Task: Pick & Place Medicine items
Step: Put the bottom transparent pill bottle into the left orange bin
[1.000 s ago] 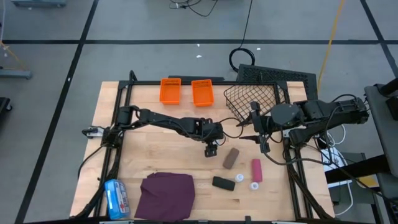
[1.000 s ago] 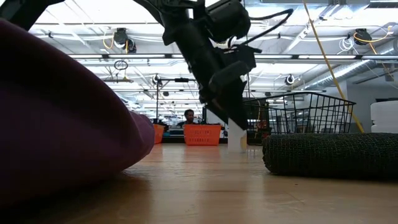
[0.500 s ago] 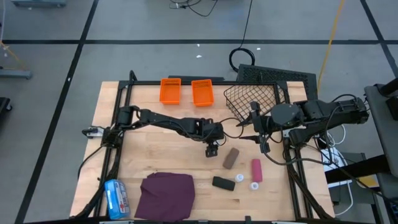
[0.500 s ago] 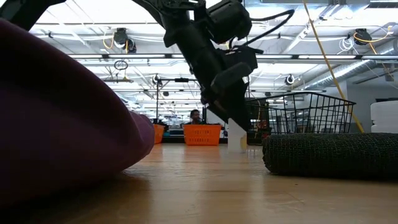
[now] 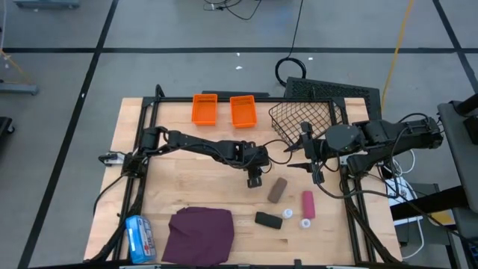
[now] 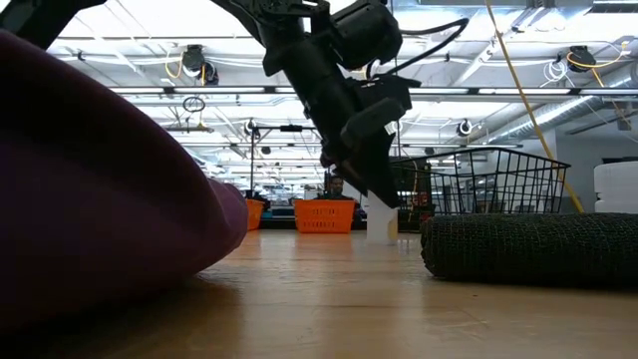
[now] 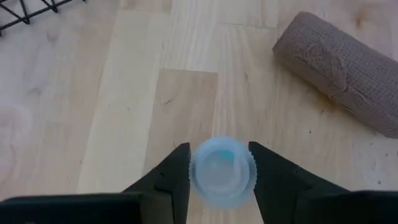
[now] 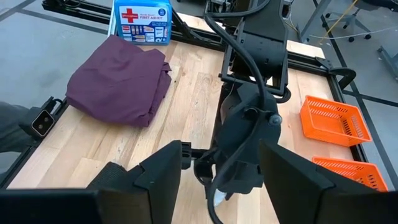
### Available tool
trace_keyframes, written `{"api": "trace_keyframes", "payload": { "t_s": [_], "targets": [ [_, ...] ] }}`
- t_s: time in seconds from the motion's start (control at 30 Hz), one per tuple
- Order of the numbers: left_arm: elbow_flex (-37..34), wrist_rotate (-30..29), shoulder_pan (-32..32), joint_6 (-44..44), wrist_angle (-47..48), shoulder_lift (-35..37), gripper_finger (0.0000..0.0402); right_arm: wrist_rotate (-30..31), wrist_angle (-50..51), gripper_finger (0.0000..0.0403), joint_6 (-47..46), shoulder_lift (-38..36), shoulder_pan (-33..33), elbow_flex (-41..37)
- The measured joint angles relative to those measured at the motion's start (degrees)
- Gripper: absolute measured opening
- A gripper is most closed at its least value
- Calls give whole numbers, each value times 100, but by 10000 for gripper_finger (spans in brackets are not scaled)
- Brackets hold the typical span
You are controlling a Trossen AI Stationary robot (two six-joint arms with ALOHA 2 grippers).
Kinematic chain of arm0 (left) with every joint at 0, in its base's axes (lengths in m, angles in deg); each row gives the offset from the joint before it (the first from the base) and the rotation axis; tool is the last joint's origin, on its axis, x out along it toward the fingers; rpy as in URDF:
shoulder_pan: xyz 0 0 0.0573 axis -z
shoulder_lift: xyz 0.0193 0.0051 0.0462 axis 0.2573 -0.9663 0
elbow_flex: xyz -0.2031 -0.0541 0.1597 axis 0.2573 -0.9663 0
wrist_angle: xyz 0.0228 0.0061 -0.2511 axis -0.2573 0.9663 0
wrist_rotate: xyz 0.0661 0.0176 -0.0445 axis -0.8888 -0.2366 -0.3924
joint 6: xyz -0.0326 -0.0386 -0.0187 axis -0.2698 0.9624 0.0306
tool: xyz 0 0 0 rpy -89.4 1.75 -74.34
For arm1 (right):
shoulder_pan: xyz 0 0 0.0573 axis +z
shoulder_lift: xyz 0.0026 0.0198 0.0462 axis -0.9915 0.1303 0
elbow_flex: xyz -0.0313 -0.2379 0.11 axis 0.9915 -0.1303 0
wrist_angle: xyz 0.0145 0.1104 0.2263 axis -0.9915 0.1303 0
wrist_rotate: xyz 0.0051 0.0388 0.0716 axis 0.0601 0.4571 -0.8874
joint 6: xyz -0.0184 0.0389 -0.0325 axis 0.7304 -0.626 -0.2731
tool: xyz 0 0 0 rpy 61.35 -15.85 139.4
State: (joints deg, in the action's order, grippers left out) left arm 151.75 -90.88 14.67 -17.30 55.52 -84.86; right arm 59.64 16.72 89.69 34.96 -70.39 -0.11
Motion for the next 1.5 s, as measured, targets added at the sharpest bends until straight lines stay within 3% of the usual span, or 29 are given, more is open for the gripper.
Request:
{"api": "trace_keyframes", "payload": {
  "t_s": [0.17,0.5,0.73,0.93,1.07,1.27,1.5],
  "targets": [
    [-4,31,-49,-60,402,356,138,2,27,199,11,0,0,0],
    [-4,-524,-508,-536,1510,2146,138,26,49,199,175,-150,-2,0],
    [0,-832,-1569,-553,2009,3210,138,26,57,199,219,-256,-2,2],
    [-85,-712,-2770,-545,2035,3486,138,26,50,199,274,-275,-4,2],
    [-581,-229,-3524,-499,1614,3476,138,26,43,199,343,-273,-4,2],
    [-1870,310,-4375,-129,352,3430,138,26,44,199,424,-273,-7,2],
    [-2872,80,-4889,599,-126,3430,138,26,42,199,579,-273,-7,2]
  ]
}}
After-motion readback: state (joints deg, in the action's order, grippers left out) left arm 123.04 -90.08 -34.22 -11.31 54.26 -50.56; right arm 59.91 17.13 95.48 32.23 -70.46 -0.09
